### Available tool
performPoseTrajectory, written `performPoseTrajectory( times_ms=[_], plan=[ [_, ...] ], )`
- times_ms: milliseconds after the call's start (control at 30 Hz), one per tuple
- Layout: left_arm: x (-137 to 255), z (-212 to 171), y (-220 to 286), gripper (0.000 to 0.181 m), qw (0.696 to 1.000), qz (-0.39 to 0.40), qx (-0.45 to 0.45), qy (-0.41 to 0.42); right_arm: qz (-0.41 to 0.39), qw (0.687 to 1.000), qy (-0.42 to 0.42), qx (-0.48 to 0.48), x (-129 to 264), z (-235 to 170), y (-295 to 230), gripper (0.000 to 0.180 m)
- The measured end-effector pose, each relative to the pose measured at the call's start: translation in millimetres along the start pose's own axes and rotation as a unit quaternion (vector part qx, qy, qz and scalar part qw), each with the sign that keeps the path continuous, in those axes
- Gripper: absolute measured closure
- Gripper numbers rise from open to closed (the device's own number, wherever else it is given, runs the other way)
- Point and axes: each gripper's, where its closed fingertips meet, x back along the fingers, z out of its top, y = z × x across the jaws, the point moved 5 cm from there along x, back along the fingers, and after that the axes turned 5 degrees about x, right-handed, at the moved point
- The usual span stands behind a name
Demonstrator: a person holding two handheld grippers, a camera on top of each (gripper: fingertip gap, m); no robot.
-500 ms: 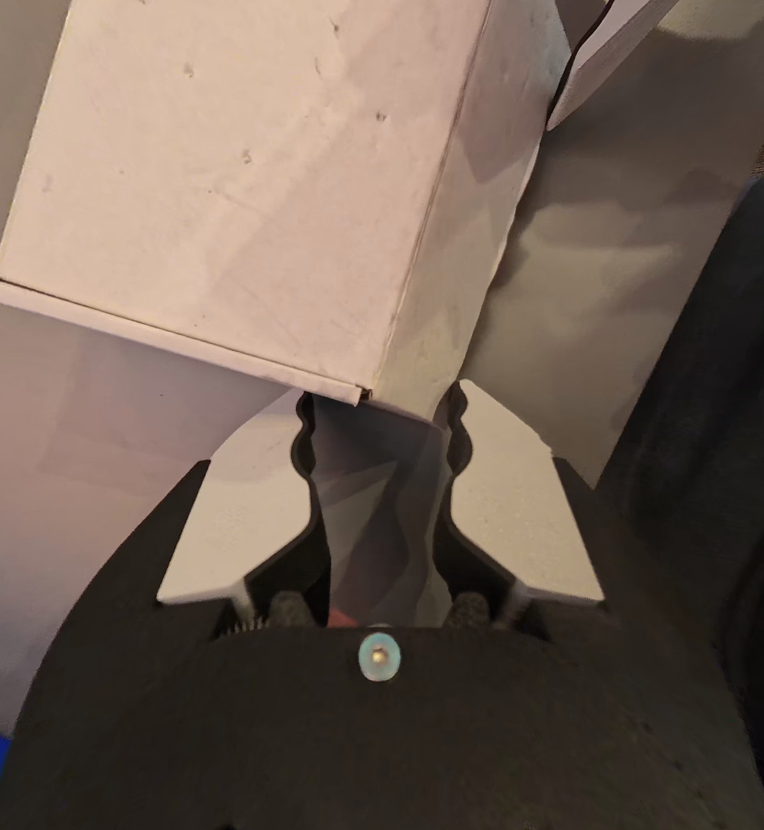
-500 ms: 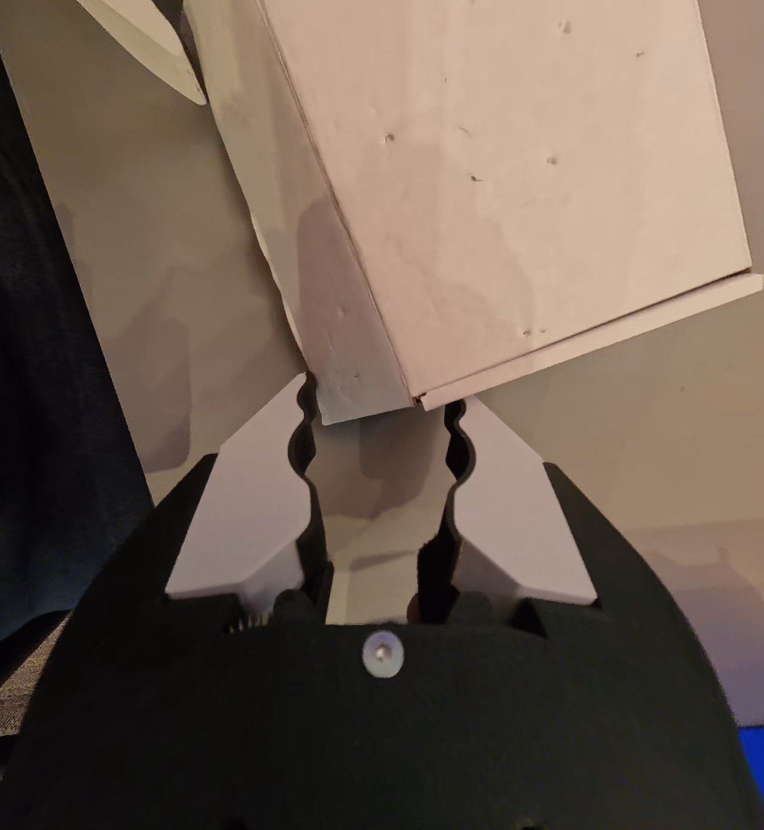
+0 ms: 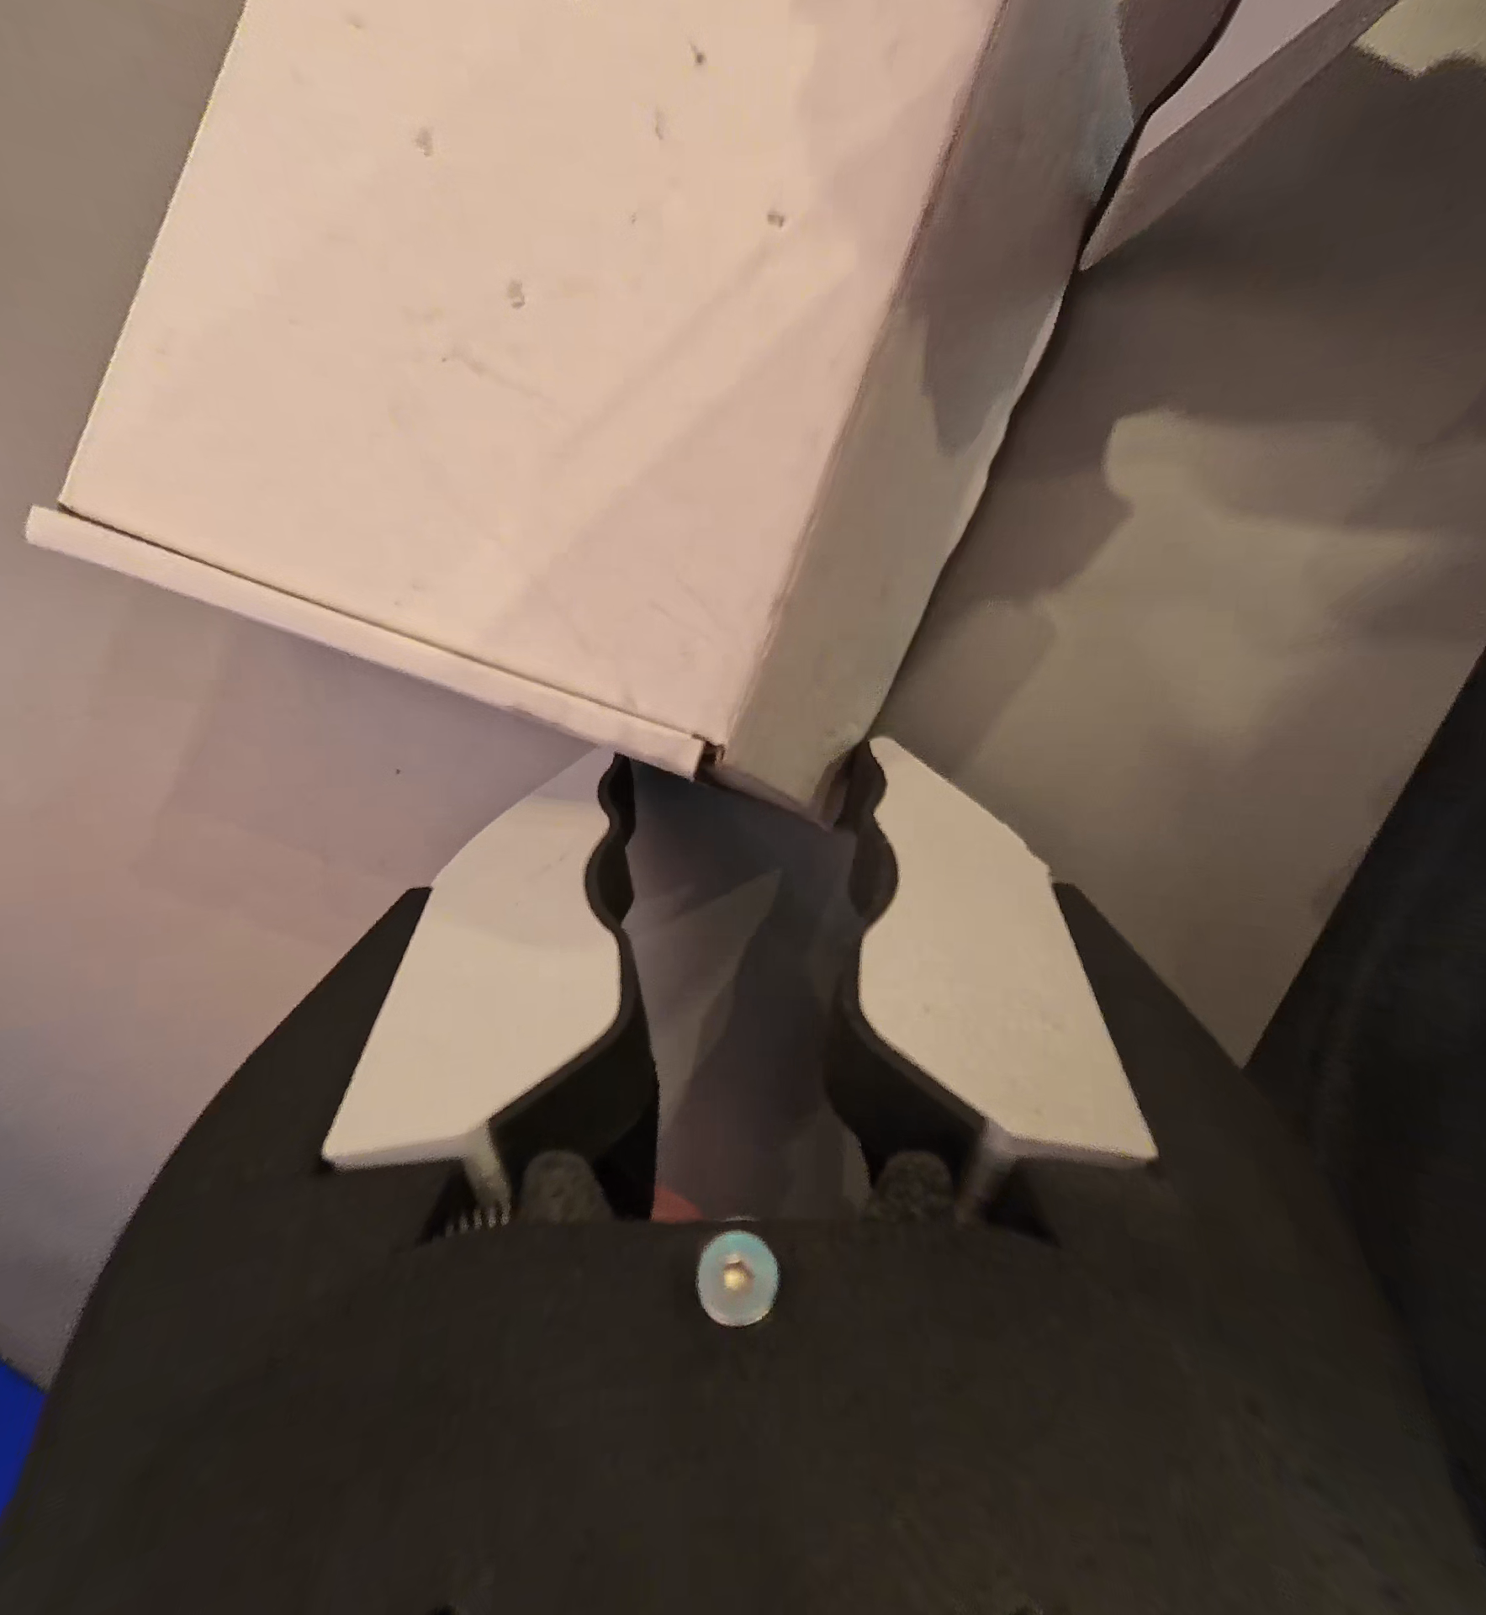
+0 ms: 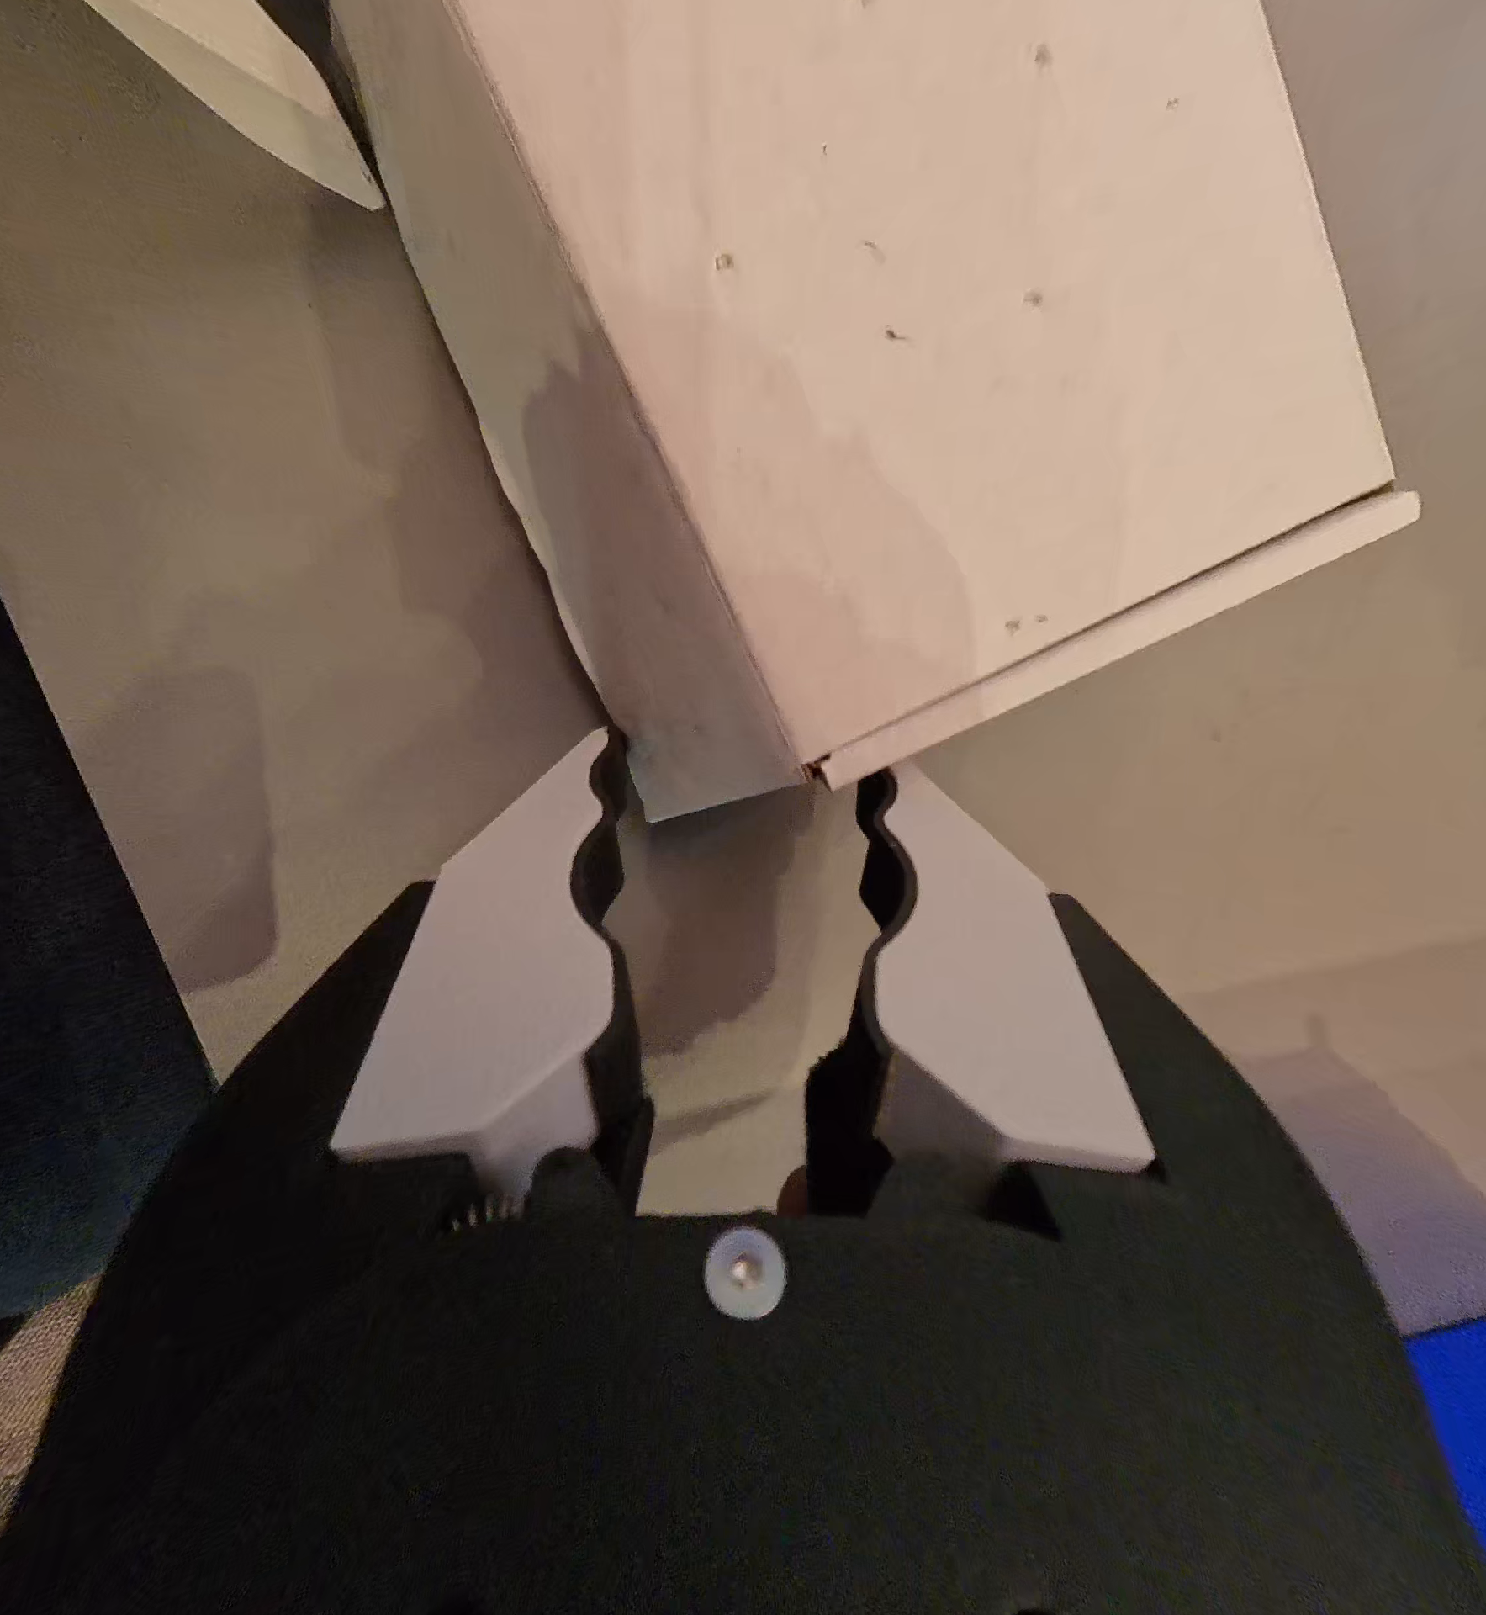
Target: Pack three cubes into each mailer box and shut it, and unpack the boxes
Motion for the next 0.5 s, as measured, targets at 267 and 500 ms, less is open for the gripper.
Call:
performPoseTrajectory(
  times_ms=[267, 500],
  plan=[
    [-1.6, 3.8, -3.4, 0.135, 1.000, 0.006, -0.014, -0.013, -0.020, 1.000, -0.007, 0.023, -4.2, 0.2, 9.5, 0.133],
    [-6.6, 7.5, -11.6, 0.141, 0.999, 0.033, -0.005, -0.003, -0.069, 0.997, -0.013, 0.012, -7.4, 3.5, 19.7, 0.140]
  ],
)
